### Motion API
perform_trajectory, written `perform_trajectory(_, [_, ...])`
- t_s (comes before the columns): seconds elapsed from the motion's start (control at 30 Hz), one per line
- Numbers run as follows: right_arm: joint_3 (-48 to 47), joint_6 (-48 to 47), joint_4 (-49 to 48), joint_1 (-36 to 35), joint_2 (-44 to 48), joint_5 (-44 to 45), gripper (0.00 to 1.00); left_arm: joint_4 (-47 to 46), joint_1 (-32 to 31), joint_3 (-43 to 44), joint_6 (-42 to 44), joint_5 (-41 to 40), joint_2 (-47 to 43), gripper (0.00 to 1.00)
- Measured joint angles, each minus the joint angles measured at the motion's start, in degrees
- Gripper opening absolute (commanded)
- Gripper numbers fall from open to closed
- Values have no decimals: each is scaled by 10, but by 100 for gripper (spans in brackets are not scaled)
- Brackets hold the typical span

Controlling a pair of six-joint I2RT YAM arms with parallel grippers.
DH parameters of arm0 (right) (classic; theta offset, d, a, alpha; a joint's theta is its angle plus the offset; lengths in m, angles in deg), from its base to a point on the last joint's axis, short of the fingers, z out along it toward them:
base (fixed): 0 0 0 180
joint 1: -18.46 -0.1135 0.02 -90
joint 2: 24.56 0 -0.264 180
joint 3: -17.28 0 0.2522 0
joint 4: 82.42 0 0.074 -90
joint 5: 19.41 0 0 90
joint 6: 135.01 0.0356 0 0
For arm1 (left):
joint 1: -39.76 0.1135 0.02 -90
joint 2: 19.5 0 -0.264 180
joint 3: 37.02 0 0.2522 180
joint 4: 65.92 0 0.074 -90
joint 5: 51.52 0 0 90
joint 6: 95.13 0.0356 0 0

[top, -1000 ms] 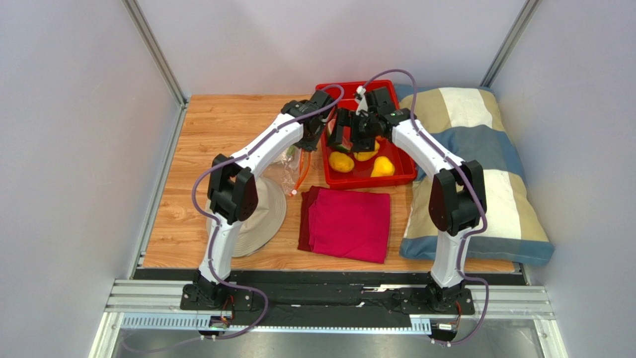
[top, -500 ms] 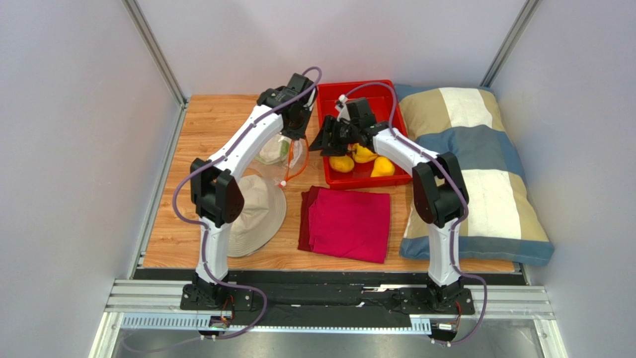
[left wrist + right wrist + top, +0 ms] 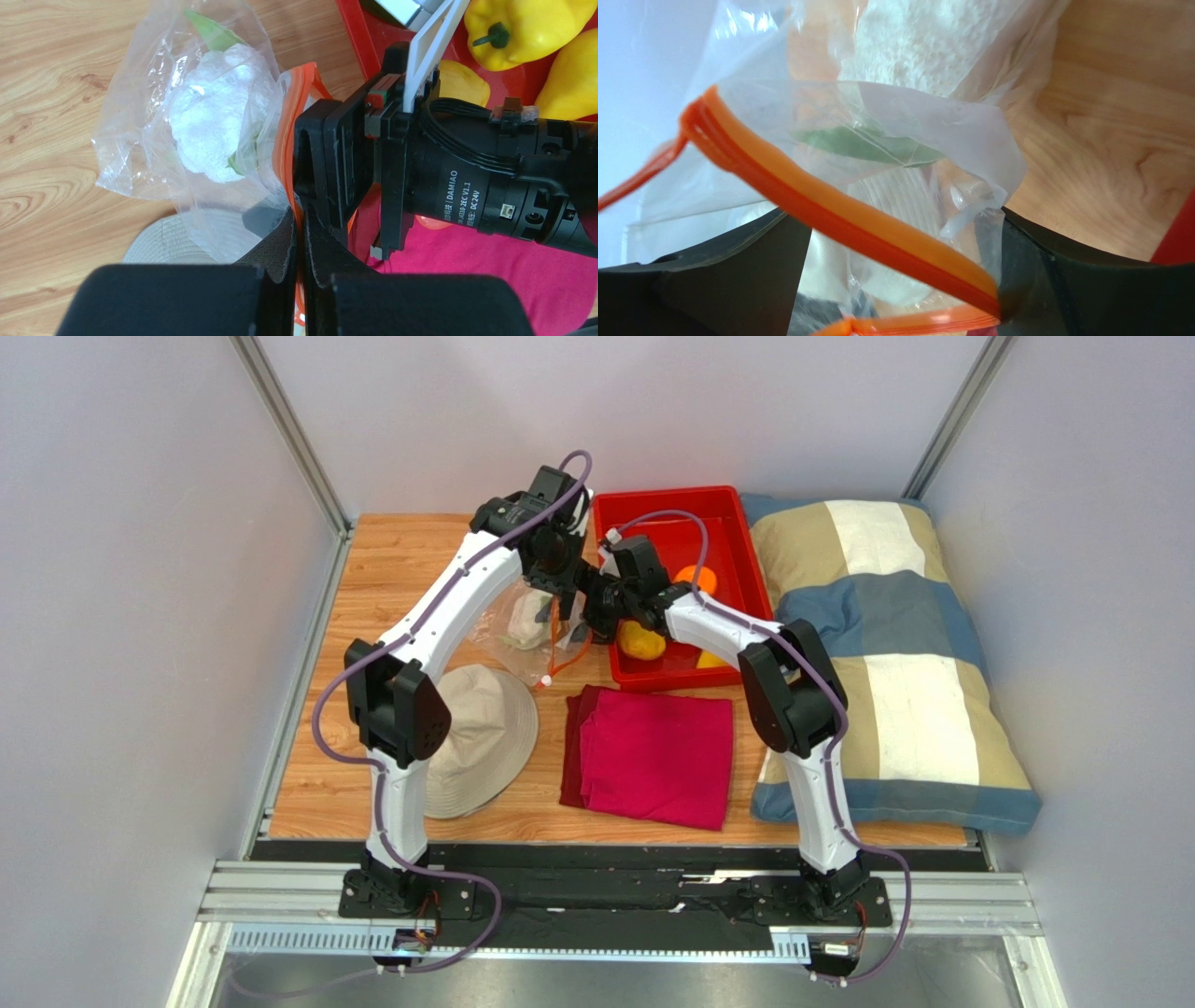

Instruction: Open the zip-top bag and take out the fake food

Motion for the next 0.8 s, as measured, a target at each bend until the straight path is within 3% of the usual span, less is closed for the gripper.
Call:
perform_trajectory(0.1, [0,20,-16,0,0,18,84,0,3,0,-3,3,0,0])
perform_trajectory(0.23, [-1,38,-31,1,-8,18,59,-7,8,-5,-3,15,-1,0])
perform_trajectory(0.3, [-6,47,-35,1,-21,13,61,-10,12,-15,-3,23,-2,0])
perform_trajectory(0.33, [-9,48,-36,1,-26,12,71,-11,14,-21,-3,29,-2,0])
perform_trajectory(0.4, [-10,44,-20,2,-30,14,78,-11,17,-28,-2,37,-2,0])
perform_trajectory(0.53, [2,-8,25,-1,0,35,82,-16,23,-33,-2,44,-2,0])
perform_trajectory(0.7, [28,-76,102,5,69,55,77,-26,30,-37,-7,51,-3,0])
perform_trajectory(0.8, [40,-95,127,8,102,58,62,-30,33,-37,-9,54,-3,0])
